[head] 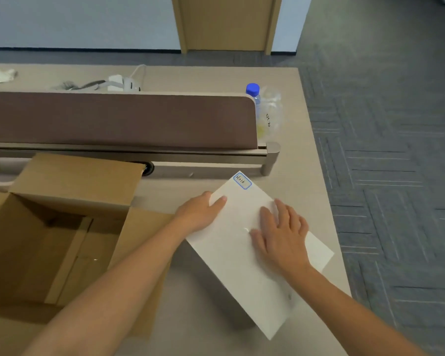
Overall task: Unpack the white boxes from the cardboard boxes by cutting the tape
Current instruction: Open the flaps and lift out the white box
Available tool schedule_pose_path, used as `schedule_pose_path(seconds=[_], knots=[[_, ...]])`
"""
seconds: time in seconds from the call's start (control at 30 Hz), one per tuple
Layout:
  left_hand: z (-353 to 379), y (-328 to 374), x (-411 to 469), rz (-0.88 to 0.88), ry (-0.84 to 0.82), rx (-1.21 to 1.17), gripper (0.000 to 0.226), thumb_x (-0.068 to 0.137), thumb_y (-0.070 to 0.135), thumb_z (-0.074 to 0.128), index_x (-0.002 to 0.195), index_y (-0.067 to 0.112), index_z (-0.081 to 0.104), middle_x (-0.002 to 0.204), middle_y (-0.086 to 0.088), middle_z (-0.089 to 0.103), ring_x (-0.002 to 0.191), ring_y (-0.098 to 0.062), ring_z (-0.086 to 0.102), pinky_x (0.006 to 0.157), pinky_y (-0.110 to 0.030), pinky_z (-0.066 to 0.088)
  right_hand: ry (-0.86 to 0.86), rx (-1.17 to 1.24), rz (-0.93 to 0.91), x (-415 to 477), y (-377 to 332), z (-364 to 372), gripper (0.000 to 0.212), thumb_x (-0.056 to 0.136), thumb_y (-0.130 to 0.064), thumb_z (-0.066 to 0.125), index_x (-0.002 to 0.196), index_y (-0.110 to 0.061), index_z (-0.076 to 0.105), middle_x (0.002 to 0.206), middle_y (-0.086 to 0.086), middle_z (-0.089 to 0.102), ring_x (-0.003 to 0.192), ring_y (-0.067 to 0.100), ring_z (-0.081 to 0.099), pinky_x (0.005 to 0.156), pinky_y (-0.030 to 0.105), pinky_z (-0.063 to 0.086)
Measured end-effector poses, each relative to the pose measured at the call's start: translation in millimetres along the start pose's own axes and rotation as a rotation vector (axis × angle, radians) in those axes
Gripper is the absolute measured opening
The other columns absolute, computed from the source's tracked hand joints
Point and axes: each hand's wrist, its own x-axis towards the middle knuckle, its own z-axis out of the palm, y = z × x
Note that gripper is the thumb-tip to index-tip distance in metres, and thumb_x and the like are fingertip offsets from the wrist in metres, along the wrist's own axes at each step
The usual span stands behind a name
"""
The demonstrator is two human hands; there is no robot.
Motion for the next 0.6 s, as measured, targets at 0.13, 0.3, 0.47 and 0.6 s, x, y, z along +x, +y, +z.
schedule_pose_path(seconds=[0.13, 0.3, 0.47, 0.6], knots=[[7.0, 2.5, -6.4, 0.014, 0.105, 0.176, 0.065, 0.093, 0.071, 0.035, 0.136, 0.024, 0.044, 0.130, 0.000, 0.061, 0.117, -0.028, 0.059, 0.091, -0.039, 0.047, -0.200, 0.090, 0.504, -65.2, 6.4, 0.0, 0.082, 0.088, -0.075, 0.024, 0.153, -0.032, -0.002, 0.158, 0.017, -0.023, 0.147, 0.038, -0.015, 0.112, 0.064, 0.009], [10.3, 2.5, -13.0, 0.053, 0.153, 0.241, 0.070, 0.096, 0.067, 0.029, 0.153, 0.028, 0.016, 0.142, -0.005, 0.053, 0.125, -0.034, 0.054, 0.098, -0.045, 0.043, -0.030, 0.409, 0.562, -74.4, 2.9, -1.9, 0.083, 0.090, -0.066, 0.044, 0.154, -0.030, 0.005, 0.160, 0.006, -0.026, 0.149, 0.035, -0.006, 0.104, 0.054, 0.039], [11.4, 0.2, -15.9, 0.000, 0.177, 0.227, 0.064, 0.100, 0.061, 0.025, 0.156, 0.039, 0.001, 0.140, -0.015, 0.046, 0.124, -0.038, 0.049, 0.100, -0.047, 0.040, -0.024, 0.381, 0.423, -35.8, 24.7, -8.7, 0.073, 0.093, -0.060, 0.044, 0.153, -0.031, 0.015, 0.162, 0.005, -0.019, 0.149, 0.032, 0.004, 0.106, 0.049, 0.037], [12.1, 0.9, -12.2, 0.048, 0.263, 0.204, 0.053, 0.104, 0.048, 0.028, 0.154, 0.051, 0.011, 0.164, -0.014, -0.003, 0.147, -0.039, 0.015, 0.113, -0.051, 0.031, -0.082, 0.364, 0.281, 10.5, 45.8, -17.8, 0.060, 0.098, -0.053, 0.042, 0.151, -0.032, 0.023, 0.163, 0.002, -0.015, 0.148, 0.033, 0.012, 0.110, 0.050, 0.033]])
